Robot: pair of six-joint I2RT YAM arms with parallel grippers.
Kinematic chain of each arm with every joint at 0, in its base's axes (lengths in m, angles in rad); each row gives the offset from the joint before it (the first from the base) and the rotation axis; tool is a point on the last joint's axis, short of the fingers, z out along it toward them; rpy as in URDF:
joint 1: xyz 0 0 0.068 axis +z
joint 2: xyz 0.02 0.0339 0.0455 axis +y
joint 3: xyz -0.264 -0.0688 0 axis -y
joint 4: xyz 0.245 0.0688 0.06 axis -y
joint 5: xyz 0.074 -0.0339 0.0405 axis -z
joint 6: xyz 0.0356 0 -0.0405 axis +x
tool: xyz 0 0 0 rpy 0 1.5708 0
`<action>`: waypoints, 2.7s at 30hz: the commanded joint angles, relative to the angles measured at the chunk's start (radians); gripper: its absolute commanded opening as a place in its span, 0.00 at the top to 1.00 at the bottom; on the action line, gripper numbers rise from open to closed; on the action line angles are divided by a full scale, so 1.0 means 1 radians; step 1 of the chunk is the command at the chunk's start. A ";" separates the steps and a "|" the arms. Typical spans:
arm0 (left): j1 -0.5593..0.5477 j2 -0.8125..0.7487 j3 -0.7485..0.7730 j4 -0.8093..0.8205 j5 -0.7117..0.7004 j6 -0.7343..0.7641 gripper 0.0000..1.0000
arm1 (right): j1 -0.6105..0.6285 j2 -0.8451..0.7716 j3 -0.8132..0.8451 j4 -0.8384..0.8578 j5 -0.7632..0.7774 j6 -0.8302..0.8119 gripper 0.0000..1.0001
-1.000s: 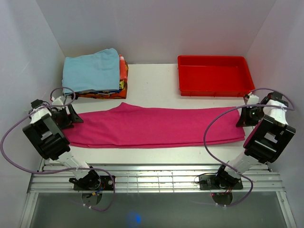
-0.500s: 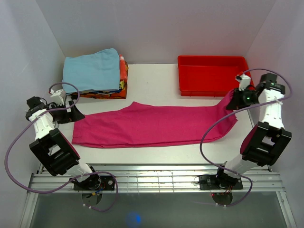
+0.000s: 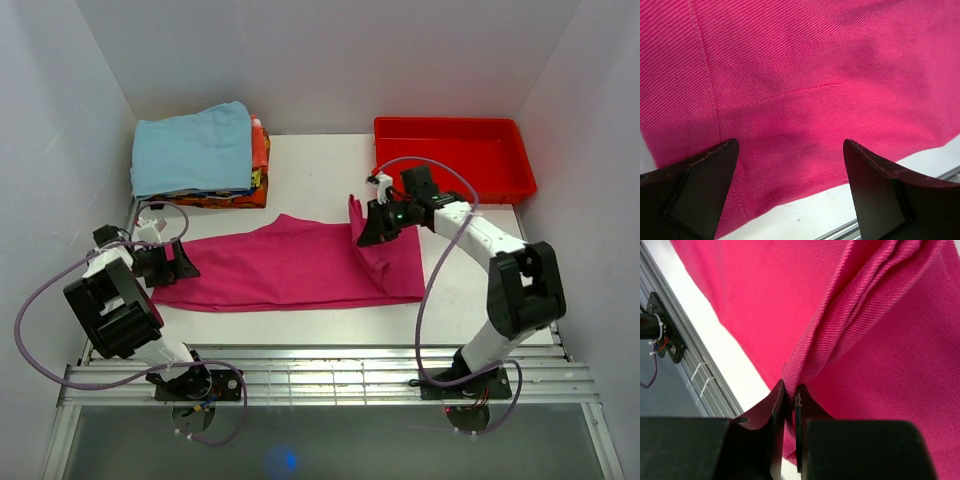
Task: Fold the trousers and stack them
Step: Fold the trousers
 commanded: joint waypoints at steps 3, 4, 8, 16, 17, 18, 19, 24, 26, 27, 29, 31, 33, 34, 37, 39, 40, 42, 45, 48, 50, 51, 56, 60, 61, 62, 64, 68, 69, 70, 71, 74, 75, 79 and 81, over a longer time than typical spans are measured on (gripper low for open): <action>0.000 0.091 0.023 0.028 -0.047 -0.034 0.02 | 0.103 0.152 0.018 0.292 0.054 0.232 0.92; 0.000 0.094 0.026 0.026 -0.047 -0.037 0.02 | 0.129 0.165 0.023 0.312 0.065 0.251 0.92; 0.000 0.128 0.042 0.045 -0.106 -0.086 0.02 | 0.203 0.235 0.063 0.315 0.111 0.288 0.92; -0.001 0.130 0.020 0.062 -0.133 -0.076 0.02 | 0.272 0.240 0.064 0.357 0.201 0.421 0.92; 0.000 0.130 0.011 0.065 -0.145 -0.071 0.02 | 0.275 0.237 0.069 0.358 0.212 0.443 0.92; 0.000 0.128 0.008 0.066 -0.152 -0.070 0.02 | 0.280 0.240 0.079 0.349 0.223 0.452 0.92; -0.001 0.128 0.006 0.065 -0.153 -0.067 0.02 | 0.283 0.243 0.090 0.341 0.232 0.458 0.92; -0.003 0.130 -0.001 0.071 -0.165 -0.059 0.02 | 0.324 0.306 0.139 0.315 0.246 0.481 0.92; -0.003 0.134 0.000 0.071 -0.166 -0.060 0.02 | 0.343 0.338 0.142 0.315 0.243 0.493 0.92; -0.001 0.134 -0.001 0.072 -0.169 -0.060 0.02 | 0.347 0.347 0.142 0.321 0.241 0.498 0.92; -0.003 0.137 -0.003 0.077 -0.173 -0.059 0.02 | 0.361 0.372 0.144 0.321 0.250 0.506 0.92; -0.003 0.139 -0.006 0.080 -0.179 -0.060 0.02 | 0.372 0.396 0.147 0.320 0.241 0.517 0.92; -0.003 0.137 -0.007 0.085 -0.178 -0.059 0.02 | 0.381 0.404 0.144 0.323 0.224 0.524 0.92; -0.003 0.137 -0.009 0.086 -0.182 -0.059 0.02 | 0.386 0.401 0.141 0.331 0.223 0.530 0.92; -0.003 0.137 -0.012 0.088 -0.187 -0.059 0.02 | 0.409 0.389 0.141 0.337 0.218 0.550 0.92; -0.003 0.136 -0.014 0.091 -0.190 -0.057 0.02 | 0.416 0.373 0.142 0.347 0.208 0.587 0.91; -0.003 0.136 -0.015 0.089 -0.190 -0.057 0.02 | 0.418 0.370 0.150 0.346 0.208 0.598 0.88; -0.003 0.133 -0.015 0.092 -0.193 -0.062 0.02 | 0.420 0.372 0.159 0.349 0.194 0.609 0.81; -0.003 0.133 -0.011 0.092 -0.202 -0.070 0.02 | 0.421 0.378 0.162 0.349 0.189 0.633 0.82; -0.003 0.128 -0.009 0.089 -0.199 -0.074 0.02 | 0.423 0.390 0.159 0.355 0.181 0.630 0.33; -0.003 0.113 -0.004 0.074 -0.186 -0.074 0.02 | 0.417 0.379 0.168 0.355 0.172 0.609 0.07; -0.003 0.104 0.000 0.066 -0.179 -0.073 0.02 | 0.412 0.373 0.194 0.354 0.163 0.593 0.10; 0.002 -0.025 0.089 -0.042 -0.026 -0.010 0.02 | 0.329 0.300 0.308 0.274 -0.024 0.356 0.10; -0.021 -0.171 0.195 -0.151 0.164 0.059 0.02 | 0.199 0.220 0.354 0.033 -0.072 0.077 0.06; -0.045 -0.202 0.216 -0.173 0.186 0.071 0.02 | 0.167 0.179 0.312 0.000 -0.072 0.052 0.02; -0.125 -0.214 0.245 -0.200 0.189 0.068 0.02 | 0.127 0.160 0.281 -0.061 -0.079 0.002 0.00; -0.211 -0.257 0.247 -0.191 0.193 0.033 0.02 | 0.000 0.116 0.219 -0.122 -0.099 -0.048 0.12; -0.458 -0.262 0.201 -0.039 0.244 -0.164 0.13 | -0.214 0.093 0.088 -0.276 -0.157 -0.209 0.30; -0.501 -0.251 0.178 -0.005 0.265 -0.247 0.19 | -0.270 0.099 0.080 -0.348 -0.183 -0.265 0.31; -0.542 -0.234 0.166 0.032 0.282 -0.292 0.21 | -0.289 0.112 0.074 -0.384 -0.228 -0.296 0.35; -0.635 -0.199 0.152 0.110 0.298 -0.336 0.23 | -0.303 0.119 0.054 -0.408 -0.240 -0.312 0.37; -0.771 -0.129 0.102 0.285 0.304 -0.519 0.28 | -0.318 0.132 -0.005 -0.444 -0.280 -0.350 0.42; -0.796 -0.113 0.088 0.325 0.287 -0.557 0.29 | -0.318 0.137 -0.055 -0.435 -0.283 -0.349 0.43; -0.882 -0.007 0.083 0.407 0.279 -0.636 0.34 | -0.317 0.221 -0.123 -0.404 -0.293 -0.353 0.53; -0.906 0.040 0.080 0.428 0.279 -0.649 0.35 | -0.317 0.258 -0.144 -0.386 -0.262 -0.344 0.55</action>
